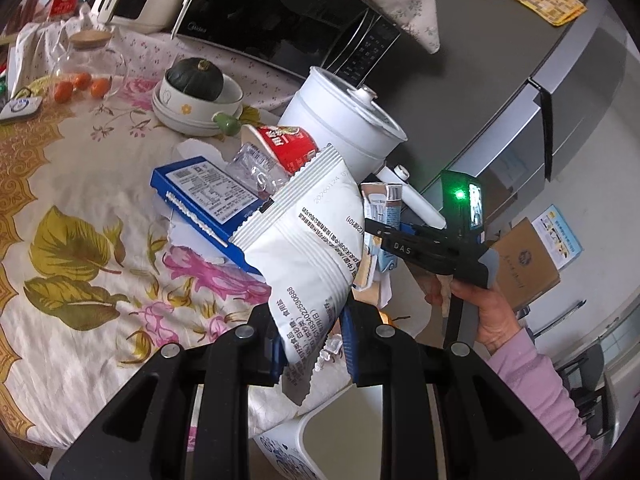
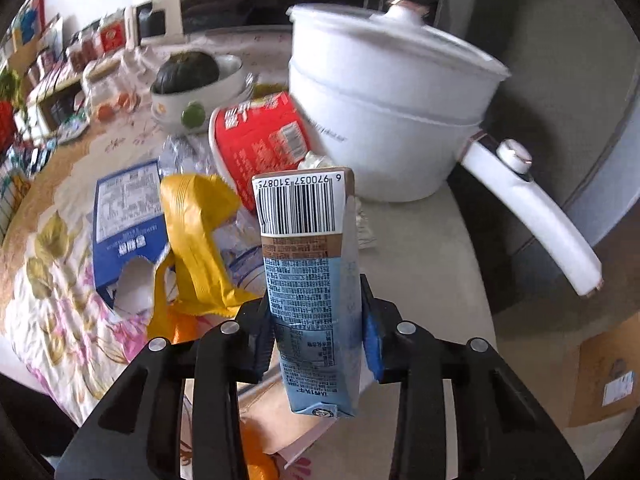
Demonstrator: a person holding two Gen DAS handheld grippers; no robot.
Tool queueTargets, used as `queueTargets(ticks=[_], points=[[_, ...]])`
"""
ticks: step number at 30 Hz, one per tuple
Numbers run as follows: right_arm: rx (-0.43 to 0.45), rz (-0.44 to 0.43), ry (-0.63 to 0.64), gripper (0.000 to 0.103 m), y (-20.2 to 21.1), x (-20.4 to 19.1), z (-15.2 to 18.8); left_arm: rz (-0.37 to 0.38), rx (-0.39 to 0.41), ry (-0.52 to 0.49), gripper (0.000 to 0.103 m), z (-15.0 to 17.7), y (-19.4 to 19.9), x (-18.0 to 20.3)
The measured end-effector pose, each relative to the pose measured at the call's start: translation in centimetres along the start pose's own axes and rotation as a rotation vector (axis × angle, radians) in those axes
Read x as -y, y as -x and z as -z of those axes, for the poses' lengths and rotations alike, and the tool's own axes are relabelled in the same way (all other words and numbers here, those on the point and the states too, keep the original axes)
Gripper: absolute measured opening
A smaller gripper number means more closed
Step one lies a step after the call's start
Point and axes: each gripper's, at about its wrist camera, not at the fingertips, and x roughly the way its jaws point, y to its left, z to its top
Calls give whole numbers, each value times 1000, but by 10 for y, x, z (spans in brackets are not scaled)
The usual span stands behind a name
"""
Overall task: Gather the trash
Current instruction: 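Carry the sachet and carton over the white bin and open both tools to drop them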
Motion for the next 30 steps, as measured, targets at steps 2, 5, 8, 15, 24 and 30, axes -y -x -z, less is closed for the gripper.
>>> queueTargets(ticks=[2,5,8,15,24,30], points=[[29,12,-30,34,11,4,-1,3,8,-6,23,0,1,2],[79,30,-73,34,31,7,-2,9,17,-10,23,1,3,6],[134,49,-114,34,54,11,-3,17,20,-8,23,2,3,8],[252,100,-189,34,111,9,18,48,29,-19,23,6,5,20],[256,114,-258,33,162,-10,88,68,35,-47,23,16,8,34],[125,71,-302,33,155,-32,153,85,3,-75,23,27,3,43]])
